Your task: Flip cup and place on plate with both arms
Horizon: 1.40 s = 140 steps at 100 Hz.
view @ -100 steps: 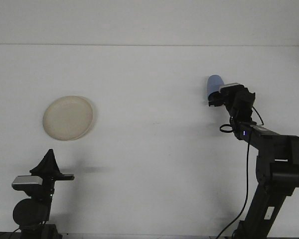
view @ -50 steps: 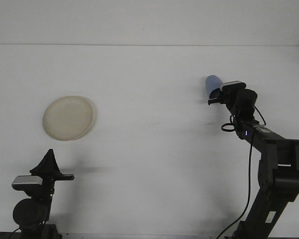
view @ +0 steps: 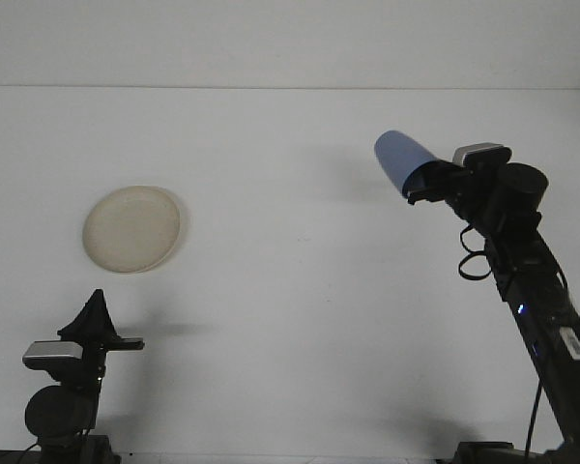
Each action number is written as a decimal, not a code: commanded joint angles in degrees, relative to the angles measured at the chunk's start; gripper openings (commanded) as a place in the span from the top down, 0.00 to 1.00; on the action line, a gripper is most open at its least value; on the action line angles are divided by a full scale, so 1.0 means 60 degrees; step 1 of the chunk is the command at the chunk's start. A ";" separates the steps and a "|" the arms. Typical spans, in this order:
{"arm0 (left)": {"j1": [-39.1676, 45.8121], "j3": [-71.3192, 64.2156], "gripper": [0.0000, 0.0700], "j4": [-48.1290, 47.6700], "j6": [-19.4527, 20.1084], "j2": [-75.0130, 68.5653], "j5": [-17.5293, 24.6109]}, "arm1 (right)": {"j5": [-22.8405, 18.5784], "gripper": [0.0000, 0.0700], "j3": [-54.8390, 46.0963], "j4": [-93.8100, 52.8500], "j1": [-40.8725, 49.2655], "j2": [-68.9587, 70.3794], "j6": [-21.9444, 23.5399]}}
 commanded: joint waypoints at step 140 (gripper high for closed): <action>0.0000 -0.0193 0.98 0.0124 -0.0885 -0.0007 0.0015 | 0.3876 0.76 0.3581 -1.1140 0.8229 0.3734 -0.2630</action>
